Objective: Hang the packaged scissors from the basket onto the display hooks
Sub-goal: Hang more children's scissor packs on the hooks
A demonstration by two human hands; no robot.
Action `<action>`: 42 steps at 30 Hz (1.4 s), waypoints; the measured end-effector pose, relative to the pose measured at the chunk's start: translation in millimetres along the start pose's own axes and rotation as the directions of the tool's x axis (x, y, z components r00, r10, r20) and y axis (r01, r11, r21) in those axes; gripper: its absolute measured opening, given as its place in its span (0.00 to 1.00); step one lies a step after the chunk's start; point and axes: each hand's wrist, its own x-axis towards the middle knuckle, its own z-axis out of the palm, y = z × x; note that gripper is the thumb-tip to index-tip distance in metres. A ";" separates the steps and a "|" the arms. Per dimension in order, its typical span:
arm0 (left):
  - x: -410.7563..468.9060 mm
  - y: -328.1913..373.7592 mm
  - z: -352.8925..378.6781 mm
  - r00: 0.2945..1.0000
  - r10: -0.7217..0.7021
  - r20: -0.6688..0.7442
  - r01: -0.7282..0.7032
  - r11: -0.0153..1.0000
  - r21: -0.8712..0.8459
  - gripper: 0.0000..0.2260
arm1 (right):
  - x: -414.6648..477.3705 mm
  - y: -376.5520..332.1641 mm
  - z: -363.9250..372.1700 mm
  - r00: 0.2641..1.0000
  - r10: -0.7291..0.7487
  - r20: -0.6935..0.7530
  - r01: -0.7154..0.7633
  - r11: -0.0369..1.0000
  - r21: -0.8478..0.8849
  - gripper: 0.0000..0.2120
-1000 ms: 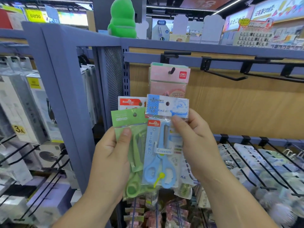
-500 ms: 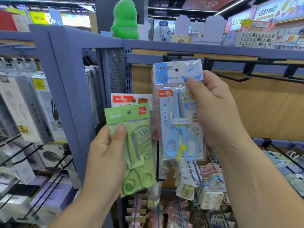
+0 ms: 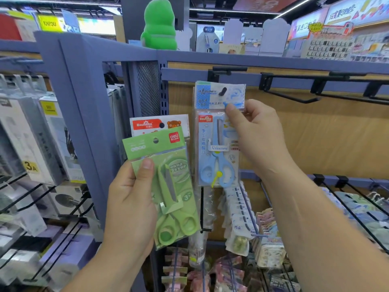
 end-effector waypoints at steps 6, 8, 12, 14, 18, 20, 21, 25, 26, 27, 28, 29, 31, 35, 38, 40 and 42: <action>-0.6 3.8 3.7 0.997 0.062 0.047 -0.063 0.997 0.037 0.08 | 0.9 15.4 2.4 0.992 -0.024 -0.127 0.015 0.997 -0.076 0.09; 0.0 5.2 4.4 0.996 0.080 0.048 -0.082 0.996 0.036 0.09 | -9.9 14.6 -1.7 0.978 -0.062 -0.199 0.042 0.994 -0.105 0.10; 2.0 2.8 4.4 0.996 0.073 0.051 -0.076 0.996 0.056 0.08 | -41.7 6.5 -4.3 0.985 -0.074 -0.155 0.080 0.996 0.032 0.06; 1.9 1.7 8.0 0.996 0.062 0.064 -0.065 0.996 0.054 0.08 | -61.5 -0.4 3.4 0.997 -0.017 0.076 0.003 0.984 0.180 0.12; -1.2 2.4 18.8 0.990 0.032 0.134 -0.033 0.999 0.007 0.09 | -80.0 4.9 21.4 0.983 -0.044 0.177 0.014 0.985 0.169 0.16; -2.4 0.9 21.2 0.986 0.007 0.164 -0.005 1.000 -0.014 0.10 | -78.2 13.2 22.3 0.991 -0.030 0.128 0.006 0.983 0.185 0.20; -2.5 0.1 22.0 0.985 -0.007 0.173 0.011 1.000 -0.018 0.11 | -77.0 16.1 21.4 0.992 -0.010 0.129 -0.018 0.976 0.218 0.20; 1.1 -1.1 20.3 0.981 -0.071 0.179 0.083 0.995 -0.059 0.11 | -75.7 14.6 11.3 0.985 -0.012 0.170 -0.034 0.963 0.267 0.09; 2.9 -1.1 19.3 0.982 -0.080 0.171 0.092 0.994 -0.063 0.11 | -74.2 12.6 7.5 0.986 -0.015 0.167 -0.029 0.965 0.259 0.09; 4.7 -1.1 18.3 0.983 -0.086 0.164 0.096 0.994 -0.057 0.11 | -71.6 10.5 3.4 0.987 -0.017 0.157 -0.024 0.967 0.253 0.09; 6.4 -0.7 16.8 0.983 -0.092 0.157 0.100 0.994 -0.046 0.11 | -67.8 8.3 -1.1 0.990 -0.023 0.140 -0.011 0.970 0.242 0.09; 8.1 -0.3 15.1 0.984 -0.098 0.149 0.104 0.994 -0.034 0.11 | -63.0 4.8 -5.5 0.992 -0.033 0.118 0.005 0.972 0.234 0.09; 11.0 1.0 11.0 0.986 -0.112 0.127 0.113 0.994 0.001 0.08 | -51.7 -5.8 -13.2 0.995 -0.057 0.078 0.039 0.975 0.220 0.11; 12.4 3.5 4.2 0.979 -0.163 0.126 0.155 0.985 0.072 0.10 | -23.9 -28.4 -22.9 0.988 -0.156 -0.003 0.156 0.981 0.113 0.14; 10.3 7.9 3.9 0.983 -0.145 0.116 0.134 0.987 0.092 0.12 | -9.3 -34.6 -22.6 0.979 -0.202 -0.013 0.203 0.979 0.010 0.16; 10.3 8.3 2.6 0.988 -0.107 0.113 0.096 0.991 0.095 0.07 | -4.0 -33.1 -20.5 0.980 -0.198 -0.001 0.198 0.980 -0.036 0.15; 9.7 9.1 1.0 0.989 -0.075 0.125 0.062 0.993 0.099 0.08 | -1.1 -31.5 -17.5 0.984 -0.181 0.002 0.181 0.982 -0.057 0.14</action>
